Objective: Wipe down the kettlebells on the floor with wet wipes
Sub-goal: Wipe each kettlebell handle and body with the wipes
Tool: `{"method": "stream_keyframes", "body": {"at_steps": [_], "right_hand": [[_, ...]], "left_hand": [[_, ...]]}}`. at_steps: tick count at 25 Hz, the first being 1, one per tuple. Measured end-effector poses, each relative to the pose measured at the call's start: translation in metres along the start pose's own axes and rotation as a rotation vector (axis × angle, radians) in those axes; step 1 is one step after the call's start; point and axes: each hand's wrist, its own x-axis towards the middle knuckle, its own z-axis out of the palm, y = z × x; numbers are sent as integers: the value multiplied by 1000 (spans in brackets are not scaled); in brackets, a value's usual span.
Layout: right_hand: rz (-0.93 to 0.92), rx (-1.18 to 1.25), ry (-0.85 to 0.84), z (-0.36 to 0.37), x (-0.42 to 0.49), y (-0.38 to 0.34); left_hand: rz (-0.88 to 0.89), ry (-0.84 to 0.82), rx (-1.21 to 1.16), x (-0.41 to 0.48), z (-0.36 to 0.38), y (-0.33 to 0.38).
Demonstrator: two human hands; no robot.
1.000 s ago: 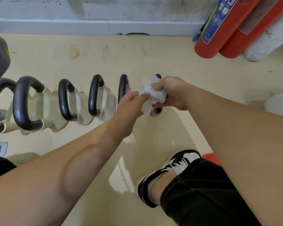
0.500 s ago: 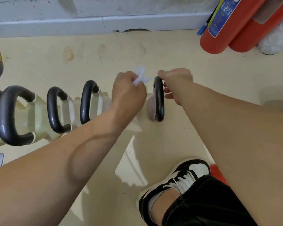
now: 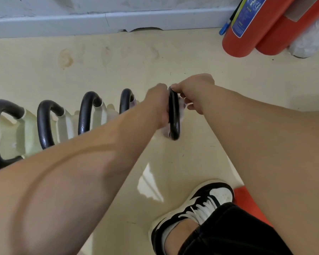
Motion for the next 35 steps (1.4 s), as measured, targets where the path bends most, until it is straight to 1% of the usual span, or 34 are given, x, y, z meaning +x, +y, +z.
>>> {"method": "stream_keyframes", "body": {"at_steps": [1, 2, 3, 5, 6, 8, 11, 13, 14, 15, 16, 17, 19, 20, 22, 24, 25, 28, 29, 31, 33, 34, 35], "right_hand": [[3, 8, 9, 0, 1, 2], [8, 13, 16, -1, 3, 3], [15, 19, 17, -2, 5, 5], [28, 42, 13, -2, 5, 7], [30, 54, 12, -1, 5, 8], [29, 66, 12, 1, 4, 10], [26, 74, 15, 2, 1, 9], [34, 86, 17, 2, -1, 13], [37, 112, 18, 3, -1, 17], [44, 144, 25, 2, -1, 22], [71, 178, 46, 1, 0, 28], [115, 231, 71, 0, 0, 33], [224, 371, 74, -2, 1, 39], [259, 440, 58, -2, 1, 39], [273, 498, 23, 0, -1, 34], [259, 496, -1, 0, 1, 29], [261, 506, 7, -2, 2, 27], [303, 524, 120, -9, 10, 31], [311, 513, 137, -11, 12, 35], [321, 483, 126, -11, 16, 42], [322, 457, 108, -9, 17, 44], [316, 472, 104, -7, 16, 43], [308, 495, 107, -5, 16, 42]], "left_hand": [[23, -7, 2, 5, -1, -1], [72, -6, 86, 4, -1, -9], [152, 4, 255, 3, -5, -25], [314, 111, 585, -5, -18, -52], [382, 124, 633, -9, -26, -62], [446, 108, 631, -18, -37, -75], [509, 217, 719, -30, -41, -84], [487, 294, 650, -27, -46, -81], [489, 293, 571, -26, -48, -73], [513, 292, 510, -25, -51, -61], [562, 288, 498, -23, -53, -46], [640, 308, 566, -22, -52, -31], [879, 368, 860, -19, -41, -5], [996, 343, 1024, -18, -33, 2], [1106, 214, 1445, -11, -14, 4], [1081, 122, 1885, 6, -4, -9], [1051, 112, 2004, 14, 0, -11], [736, 179, 2061, 32, 18, 11], [628, 176, 2060, 35, 24, 20], [497, 157, 2049, 40, 35, 29], [496, 150, 2077, 28, 37, 22], [555, 156, 2076, 21, 31, 14], [721, 164, 2055, 14, 19, 3]]}}
